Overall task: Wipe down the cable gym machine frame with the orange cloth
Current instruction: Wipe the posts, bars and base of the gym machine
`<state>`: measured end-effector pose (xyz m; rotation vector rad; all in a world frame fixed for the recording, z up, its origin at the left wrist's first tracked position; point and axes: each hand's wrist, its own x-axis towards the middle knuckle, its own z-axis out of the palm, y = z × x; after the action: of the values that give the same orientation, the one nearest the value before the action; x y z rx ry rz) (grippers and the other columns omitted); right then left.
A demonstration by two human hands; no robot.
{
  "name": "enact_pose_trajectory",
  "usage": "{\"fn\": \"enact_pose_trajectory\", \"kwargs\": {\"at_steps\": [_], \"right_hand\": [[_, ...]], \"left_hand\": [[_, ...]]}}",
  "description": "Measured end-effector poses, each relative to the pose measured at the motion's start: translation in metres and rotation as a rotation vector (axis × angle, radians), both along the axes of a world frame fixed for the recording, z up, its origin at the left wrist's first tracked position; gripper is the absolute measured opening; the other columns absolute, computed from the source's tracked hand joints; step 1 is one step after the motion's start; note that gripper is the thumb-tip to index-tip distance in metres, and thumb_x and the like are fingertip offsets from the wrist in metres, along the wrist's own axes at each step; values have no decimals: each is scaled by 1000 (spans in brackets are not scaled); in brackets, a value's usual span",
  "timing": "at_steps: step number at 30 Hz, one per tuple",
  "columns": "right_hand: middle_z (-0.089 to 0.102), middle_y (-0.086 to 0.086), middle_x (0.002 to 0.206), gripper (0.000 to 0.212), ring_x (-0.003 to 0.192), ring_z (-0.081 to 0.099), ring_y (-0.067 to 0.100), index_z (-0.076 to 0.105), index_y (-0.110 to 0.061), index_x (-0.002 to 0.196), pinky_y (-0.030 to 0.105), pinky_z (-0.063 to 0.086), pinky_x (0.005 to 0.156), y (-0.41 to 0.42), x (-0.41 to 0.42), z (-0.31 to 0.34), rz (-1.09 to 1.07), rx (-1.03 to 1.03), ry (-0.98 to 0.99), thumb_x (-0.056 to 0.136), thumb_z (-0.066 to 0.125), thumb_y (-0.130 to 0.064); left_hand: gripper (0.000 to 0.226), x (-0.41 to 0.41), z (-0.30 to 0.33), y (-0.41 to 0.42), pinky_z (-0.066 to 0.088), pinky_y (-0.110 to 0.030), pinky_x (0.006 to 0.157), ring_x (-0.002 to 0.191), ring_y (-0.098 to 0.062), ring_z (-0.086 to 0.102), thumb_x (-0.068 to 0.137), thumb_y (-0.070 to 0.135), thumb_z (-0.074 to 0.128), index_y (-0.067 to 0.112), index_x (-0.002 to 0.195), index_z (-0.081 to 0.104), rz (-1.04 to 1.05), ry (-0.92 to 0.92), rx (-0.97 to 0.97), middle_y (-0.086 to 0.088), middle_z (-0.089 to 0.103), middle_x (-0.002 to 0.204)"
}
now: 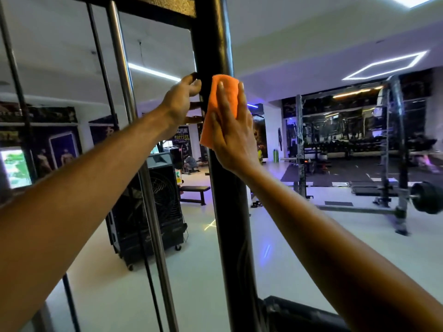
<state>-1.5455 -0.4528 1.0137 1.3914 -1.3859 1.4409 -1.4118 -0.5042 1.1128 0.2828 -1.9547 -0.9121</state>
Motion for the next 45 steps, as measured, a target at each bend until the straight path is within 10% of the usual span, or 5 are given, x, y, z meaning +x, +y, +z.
{"fn": "enact_pose_trajectory", "kwargs": {"at_steps": [7,17,23,35,45], "right_hand": [[-23,-13,179,64,168,6,26,0,-46,172,56,54,107,21,10,-133,36,149,-89,116,30,-54],[-5,-6,181,64,164,21,33,5,-44,172,68,44,115,5,11,-51,10,21,-101,117,36,-50],[-10,-11,182,66,166,17,25,2,-48,171,62,44,117,19,16,-175,25,105,-152,115,37,-50],[-2,3,183,64,169,4,26,18,-25,174,43,30,125,7,14,-106,16,-12,-88,117,45,-36],[-5,3,182,68,166,14,33,8,-40,172,63,48,114,18,6,-191,46,106,-109,116,46,-39]], "left_hand": [[27,3,-19,6,56,-37,97,117,-14,63,116,27,38,43,126,58,-54,-45,-21,11,65,127],[36,2,-29,6,47,-54,116,136,-22,56,117,36,34,31,148,51,-35,-42,-34,5,60,146],[42,-1,-58,3,55,-35,86,115,-9,62,114,22,46,31,155,44,-78,-93,12,6,65,130],[51,-8,-73,-5,52,-27,85,115,7,56,114,41,46,43,164,35,-29,-34,-4,10,57,152],[42,-11,-130,2,46,-58,117,136,-15,59,110,36,57,43,151,55,-82,24,153,12,64,147]]}}
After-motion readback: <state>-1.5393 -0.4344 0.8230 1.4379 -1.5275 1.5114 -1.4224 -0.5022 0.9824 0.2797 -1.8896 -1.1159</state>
